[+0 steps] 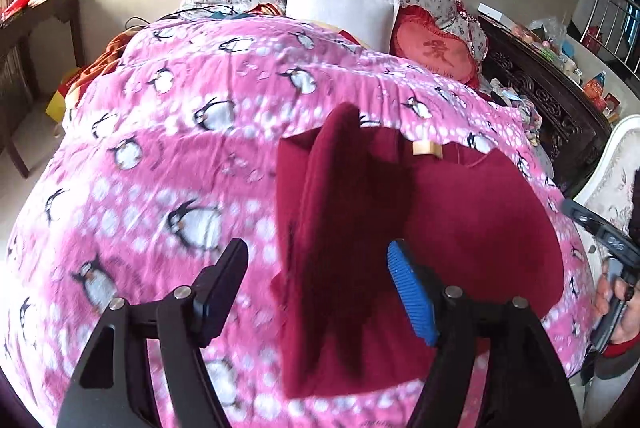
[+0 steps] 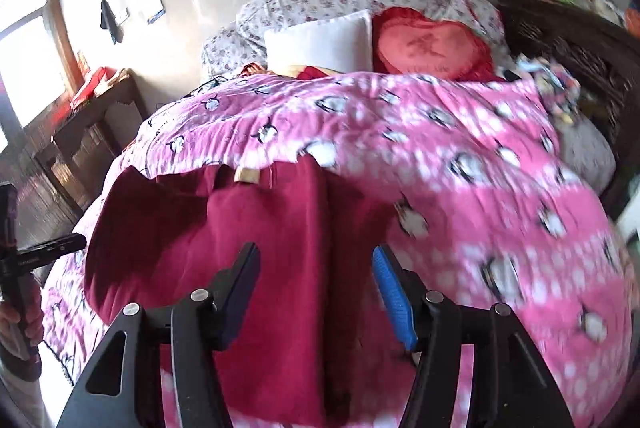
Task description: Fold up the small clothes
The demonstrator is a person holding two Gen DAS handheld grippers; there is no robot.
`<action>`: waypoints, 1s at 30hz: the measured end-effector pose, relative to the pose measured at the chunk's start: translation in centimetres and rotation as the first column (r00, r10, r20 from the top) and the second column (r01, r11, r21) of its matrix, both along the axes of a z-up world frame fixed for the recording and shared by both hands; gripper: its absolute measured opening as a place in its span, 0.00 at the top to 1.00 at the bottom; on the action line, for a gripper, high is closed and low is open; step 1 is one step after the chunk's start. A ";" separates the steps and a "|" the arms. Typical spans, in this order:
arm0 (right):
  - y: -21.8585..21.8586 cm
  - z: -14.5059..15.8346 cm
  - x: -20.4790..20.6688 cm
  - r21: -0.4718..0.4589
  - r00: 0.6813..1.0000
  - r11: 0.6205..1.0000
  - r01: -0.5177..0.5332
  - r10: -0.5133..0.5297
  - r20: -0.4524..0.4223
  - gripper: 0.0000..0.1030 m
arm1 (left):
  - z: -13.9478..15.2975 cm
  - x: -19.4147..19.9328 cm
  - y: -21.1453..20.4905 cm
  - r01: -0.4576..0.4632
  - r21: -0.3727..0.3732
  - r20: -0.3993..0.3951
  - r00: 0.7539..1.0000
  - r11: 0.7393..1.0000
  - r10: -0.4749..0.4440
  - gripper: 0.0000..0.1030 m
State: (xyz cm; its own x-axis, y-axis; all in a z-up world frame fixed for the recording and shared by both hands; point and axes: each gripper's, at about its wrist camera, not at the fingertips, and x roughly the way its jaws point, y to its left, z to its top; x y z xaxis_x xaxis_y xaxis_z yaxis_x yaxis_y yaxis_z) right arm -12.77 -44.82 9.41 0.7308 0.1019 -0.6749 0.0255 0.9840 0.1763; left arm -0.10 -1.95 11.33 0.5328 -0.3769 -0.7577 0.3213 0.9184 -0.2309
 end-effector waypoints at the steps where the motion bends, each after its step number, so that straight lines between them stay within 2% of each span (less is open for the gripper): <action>1: 0.4 -0.4 1.5 -0.014 1.000 1.000 0.000 0.000 -0.012 0.39 | -0.2 0.8 -0.6 -0.008 0.004 -0.008 1.000 1.000 0.008 0.30; 3: 0.9 -1.3 3.7 -0.024 0.999 1.000 -0.011 0.010 -0.038 0.39 | -0.8 1.9 -1.3 -0.026 0.025 -0.010 1.000 0.999 0.026 0.30; 5: 1.2 -2.5 5.8 -0.044 0.997 0.999 -0.010 0.006 -0.072 0.49 | -1.7 3.2 -2.2 -0.047 0.070 0.001 0.999 0.996 0.047 0.30; 6: 1.3 -3.4 6.7 -0.049 0.995 0.999 -0.020 0.015 -0.096 0.76 | -2.0 3.8 -2.7 -0.054 0.088 0.002 0.999 0.995 0.054 0.30; 7: 1.4 -4.0 7.4 -0.054 0.993 0.998 -0.029 0.023 -0.114 0.91 | -2.4 4.6 -3.0 -0.061 0.107 0.001 0.998 0.992 0.061 0.30; 9: 1.4 -3.9 7.4 -0.074 0.996 0.997 -0.020 0.013 -0.090 0.91 | -3.1 6.0 -3.3 -0.074 0.132 -0.007 0.997 0.989 0.075 0.31; 14: 0.0 -1.5 6.1 -0.067 0.999 0.997 0.023 -0.021 0.030 0.92 | -2.9 7.9 -2.7 -0.126 0.114 0.031 0.992 0.985 0.124 0.34; 18: 0.1 -4.1 7.9 -0.144 0.997 0.988 0.053 -0.060 -0.046 0.92 | -4.6 9.6 -3.2 -0.146 0.146 -0.001 0.989 0.979 0.147 0.34; 21: 0.0 -5.2 8.5 -0.148 0.995 0.988 0.054 -0.065 -0.069 0.91 | -6.2 10.4 -3.3 -0.153 0.170 -0.035 0.986 0.973 0.161 0.34; 23: -0.2 -4.5 8.1 -0.125 0.997 0.991 0.050 -0.057 -0.058 0.88 | -6.4 10.4 -2.7 -0.158 0.147 -0.048 0.985 0.976 0.167 0.34; 25: -0.4 -3.1 7.1 -0.114 0.998 0.992 0.049 -0.053 -0.035 0.76 | -6.0 10.0 -2.4 -0.162 0.139 -0.037 0.985 0.977 0.168 0.34; 30: 0.4 -0.3 4.3 -0.051 0.999 0.998 0.030 -0.029 0.033 0.74 | -4.2 8.0 -1.8 -0.170 0.126 0.009 0.985 0.977 0.170 0.34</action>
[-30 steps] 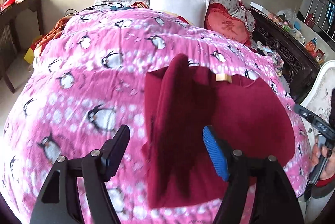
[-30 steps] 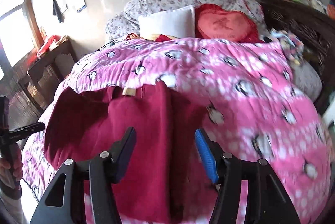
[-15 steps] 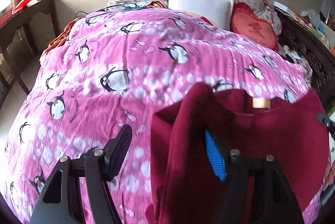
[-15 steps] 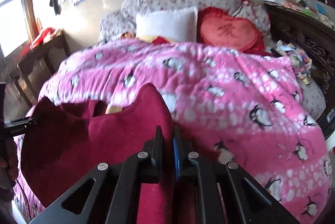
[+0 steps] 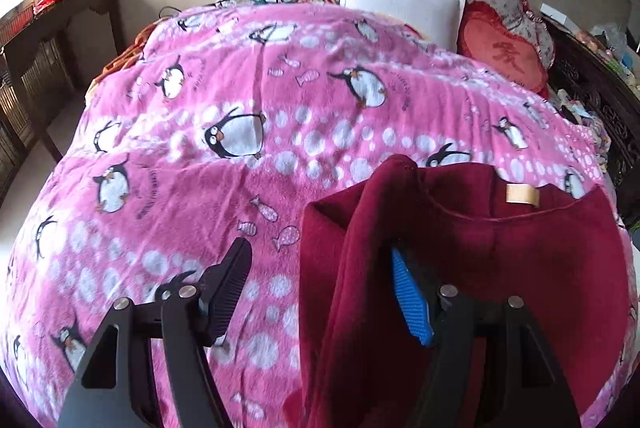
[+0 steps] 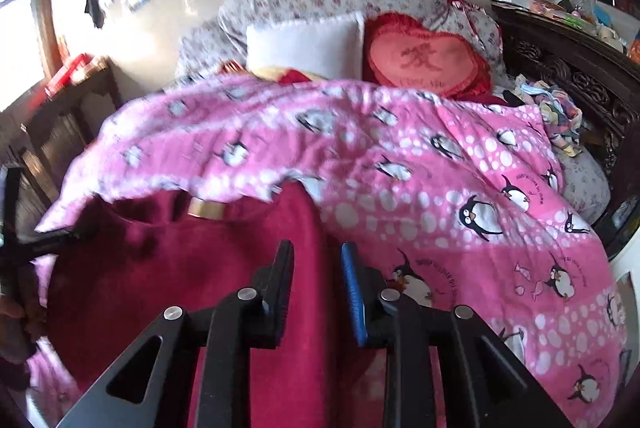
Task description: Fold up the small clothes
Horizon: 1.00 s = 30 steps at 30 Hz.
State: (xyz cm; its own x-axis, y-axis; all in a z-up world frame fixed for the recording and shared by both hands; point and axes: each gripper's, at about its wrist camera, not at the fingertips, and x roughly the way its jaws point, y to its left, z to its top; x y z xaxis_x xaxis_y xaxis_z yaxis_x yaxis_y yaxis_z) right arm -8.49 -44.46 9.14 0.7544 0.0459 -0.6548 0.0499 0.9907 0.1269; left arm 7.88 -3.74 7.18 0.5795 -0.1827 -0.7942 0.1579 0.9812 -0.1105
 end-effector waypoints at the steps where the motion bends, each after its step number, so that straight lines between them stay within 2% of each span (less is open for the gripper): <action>1: 0.6 0.2 -0.5 0.006 1.000 1.000 -0.020 0.020 0.000 0.74 | 0.3 -0.4 0.1 0.001 -0.002 0.007 1.000 1.000 -0.001 0.33; 6: 3.2 -1.1 -1.2 -0.050 0.997 0.996 -0.069 0.067 -0.046 0.74 | 1.0 -2.4 0.4 0.006 -0.001 0.018 1.000 1.000 -0.006 0.29; 10: 2.8 -4.0 -0.1 -0.061 0.993 0.998 -0.021 0.014 -0.121 0.74 | 0.7 -3.3 0.2 0.011 0.029 0.022 1.000 1.000 -0.012 0.28; 13: 2.5 -6.0 1.0 -0.067 0.986 0.998 -0.011 -0.001 -0.169 0.74 | -0.2 -3.4 0.0 0.018 0.036 -0.012 1.000 0.999 -0.017 0.28; 15: 2.6 -5.6 0.7 -0.065 0.987 0.998 -0.007 -0.004 -0.160 0.74 | -0.8 -3.5 0.1 0.018 0.033 -0.035 0.999 0.999 -0.017 0.27; 18: 2.9 -4.1 -0.6 -0.044 0.990 0.999 -0.015 0.009 -0.138 0.74 | -0.6 -4.1 0.2 0.019 0.029 -0.034 0.999 0.999 -0.018 0.27; 20: 3.4 -3.2 -1.6 -0.065 0.993 0.998 -0.021 0.014 -0.117 0.74 | -0.1 -4.8 0.4 0.017 0.031 -0.025 1.000 0.999 -0.016 0.27; 21: 3.7 -2.7 -2.4 -0.094 0.995 0.995 -0.021 0.011 -0.103 0.69 | 0.1 -5.2 0.5 0.019 0.027 -0.018 1.000 0.999 -0.018 0.26; 22: 3.9 -2.5 -2.7 -0.107 0.995 0.994 -0.021 0.011 -0.096 0.59 | 0.5 -5.8 0.7 0.024 0.019 -0.006 1.000 1.000 -0.024 0.24; 24: 4.1 -2.3 -3.7 -0.131 0.996 0.991 -0.014 0.003 -0.085 0.50 | 0.7 -6.7 1.0 0.024 0.011 0.009 1.000 1.000 -0.024 0.22; 30: 4.2 -3.2 -4.9 -0.155 0.996 0.988 -0.003 -0.011 -0.093 0.50 | 0.1 -8.8 1.7 0.023 -0.017 0.000 1.000 1.000 -0.023 0.22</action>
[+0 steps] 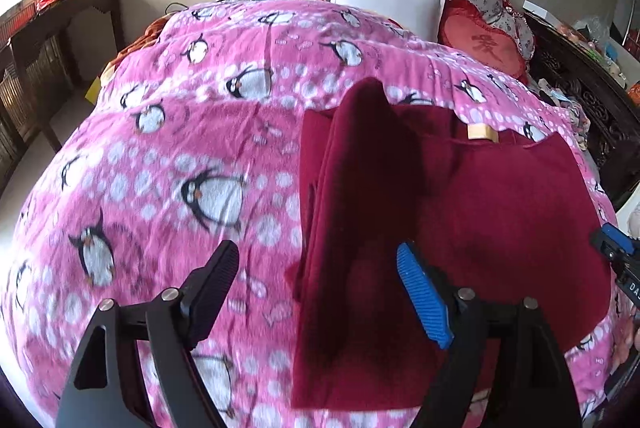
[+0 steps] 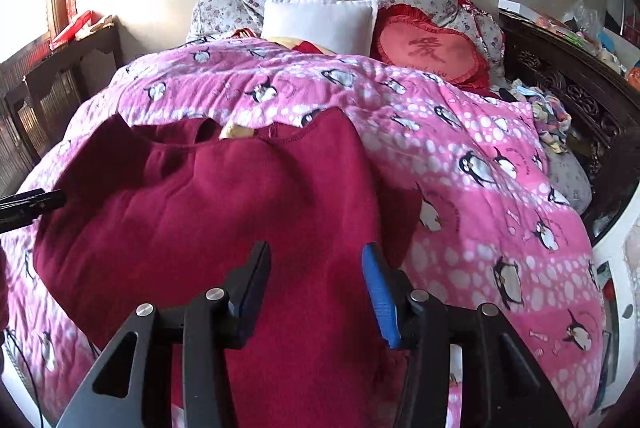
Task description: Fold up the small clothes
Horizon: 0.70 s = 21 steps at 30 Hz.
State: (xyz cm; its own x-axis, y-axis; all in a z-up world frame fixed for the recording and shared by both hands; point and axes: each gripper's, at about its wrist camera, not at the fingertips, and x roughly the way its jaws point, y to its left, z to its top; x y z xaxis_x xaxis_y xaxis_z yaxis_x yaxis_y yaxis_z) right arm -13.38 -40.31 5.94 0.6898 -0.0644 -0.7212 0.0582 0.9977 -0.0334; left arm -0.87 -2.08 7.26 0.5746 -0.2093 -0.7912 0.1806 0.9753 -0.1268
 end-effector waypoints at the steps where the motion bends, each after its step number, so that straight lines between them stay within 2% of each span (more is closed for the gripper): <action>1: 0.0 -0.1 -0.2 0.006 1.000 1.000 0.001 -0.001 0.001 0.50 | -0.2 -0.3 0.0 -0.001 0.002 0.001 1.000 1.000 0.001 0.22; 7: 0.3 -0.2 -0.5 0.011 1.000 1.000 -0.003 0.002 0.009 0.50 | -0.8 -1.1 0.0 -0.001 0.005 0.004 1.000 1.000 0.001 0.22; 12: 0.3 -0.8 -0.3 0.017 1.000 1.000 -0.004 0.004 -0.009 0.50 | -2.1 -0.6 -0.6 0.007 0.013 -0.027 1.000 1.000 -0.007 0.21; 16: 0.2 -1.9 0.3 0.025 0.999 1.000 -0.003 0.004 -0.041 0.50 | -2.8 -0.3 -0.6 0.001 0.003 -0.039 0.999 1.000 -0.001 0.16; 21: 0.3 -2.2 0.5 0.021 0.999 1.000 -0.005 0.006 -0.045 0.50 | -3.0 -0.2 -0.5 0.001 -0.003 -0.043 0.999 1.000 -0.001 0.15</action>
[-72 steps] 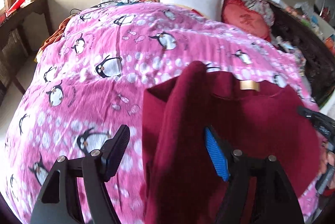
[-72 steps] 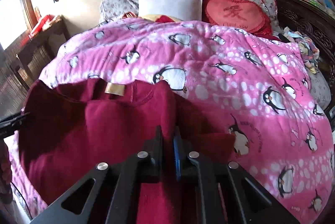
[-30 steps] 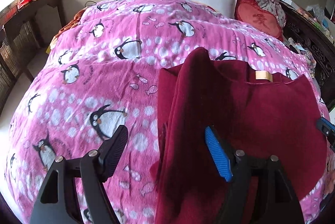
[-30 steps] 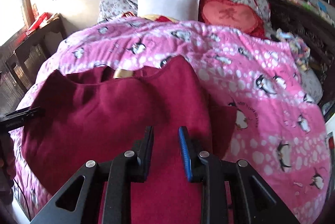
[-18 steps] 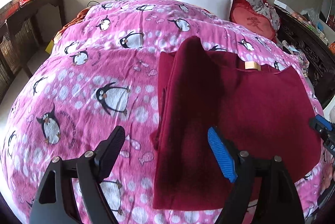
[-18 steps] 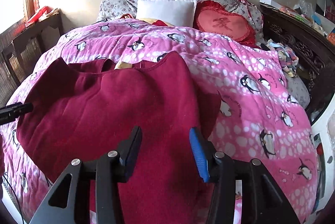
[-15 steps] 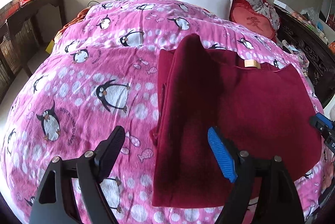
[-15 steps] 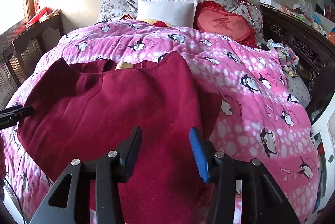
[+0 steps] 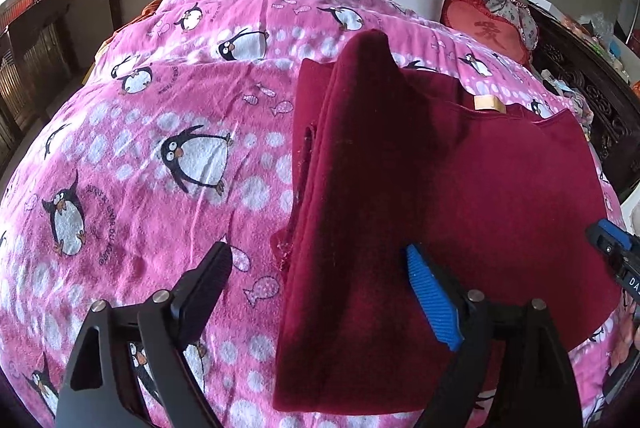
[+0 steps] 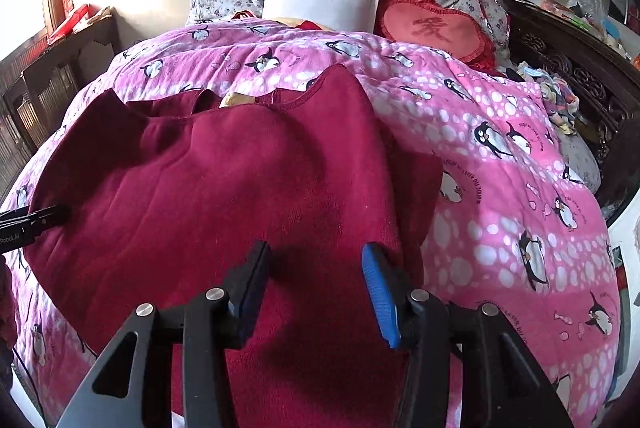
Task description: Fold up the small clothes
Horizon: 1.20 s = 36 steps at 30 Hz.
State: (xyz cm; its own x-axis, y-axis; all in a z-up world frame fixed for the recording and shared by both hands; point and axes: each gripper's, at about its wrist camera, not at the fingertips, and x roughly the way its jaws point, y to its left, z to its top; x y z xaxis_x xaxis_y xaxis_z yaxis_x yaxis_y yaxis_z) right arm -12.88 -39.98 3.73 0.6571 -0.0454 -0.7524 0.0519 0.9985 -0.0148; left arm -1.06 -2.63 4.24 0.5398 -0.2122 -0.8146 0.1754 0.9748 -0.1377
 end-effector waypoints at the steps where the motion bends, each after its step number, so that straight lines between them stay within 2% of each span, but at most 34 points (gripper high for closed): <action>1: 0.0 0.0 0.0 0.001 1.000 1.000 0.000 0.000 0.000 0.50 | 0.0 0.0 0.0 0.000 0.000 -0.001 1.000 1.000 0.000 0.15; 14: 0.2 0.4 0.0 0.003 1.000 1.000 -0.003 0.003 0.006 0.50 | 0.2 -0.1 0.2 -0.005 -0.020 -0.007 1.000 1.000 0.005 0.15; 19: 1.2 1.9 -0.5 0.069 0.998 0.996 -0.055 0.053 0.035 0.50 | 1.9 -1.3 1.5 -0.007 -0.060 0.017 1.000 0.998 0.008 0.15; 22: 2.2 1.5 -0.3 0.111 0.994 0.988 -0.108 0.107 0.010 0.49 | 2.4 -2.1 2.6 -0.013 -0.075 0.023 1.000 0.997 0.015 0.15; 26: 3.2 -1.1 1.3 0.069 0.990 0.992 -0.107 0.113 -0.083 0.49 | 2.1 -2.7 4.2 -0.032 -0.099 0.000 0.999 0.995 0.032 0.15; 28: 3.7 -0.5 1.7 0.060 0.991 0.992 -0.108 0.113 -0.078 0.47 | 1.8 -2.9 4.9 -0.043 -0.111 -0.015 0.999 0.993 0.042 0.15; 30: 4.7 0.9 2.4 0.101 0.987 0.984 -0.146 0.152 -0.053 0.47 | 1.6 -3.3 5.6 -0.052 -0.144 -0.033 0.998 0.988 0.047 0.15; 32: 6.5 2.4 3.7 0.137 0.979 0.971 -0.196 0.201 -0.024 0.40 | 1.3 -3.4 6.0 -0.062 -0.170 -0.045 0.997 0.983 0.055 0.14; 33: 7.4 3.0 4.3 0.152 0.976 0.965 -0.214 0.219 -0.012 0.31 | 1.0 -3.5 6.1 -0.069 -0.180 -0.053 0.997 0.981 0.061 0.13; 34: 8.7 3.6 5.2 0.176 0.970 0.955 -0.240 0.243 0.004 0.27 | 0.6 -3.6 6.1 -0.078 -0.195 -0.064 0.996 0.978 0.066 0.13; 36: 11.4 4.4 6.9 0.212 0.955 0.933 -0.292 0.294 0.020 0.25 | -0.1 -3.6 6.1 -0.090 -0.211 -0.083 0.994 0.973 0.073 0.13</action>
State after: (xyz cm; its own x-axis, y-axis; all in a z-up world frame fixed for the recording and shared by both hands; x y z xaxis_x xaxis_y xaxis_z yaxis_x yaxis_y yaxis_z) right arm -5.94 -28.62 8.11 0.6079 0.3080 -0.7318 -0.2423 0.9497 0.1985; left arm -4.66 3.46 4.12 0.5019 -0.3442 -0.7935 0.0780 0.9317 -0.3548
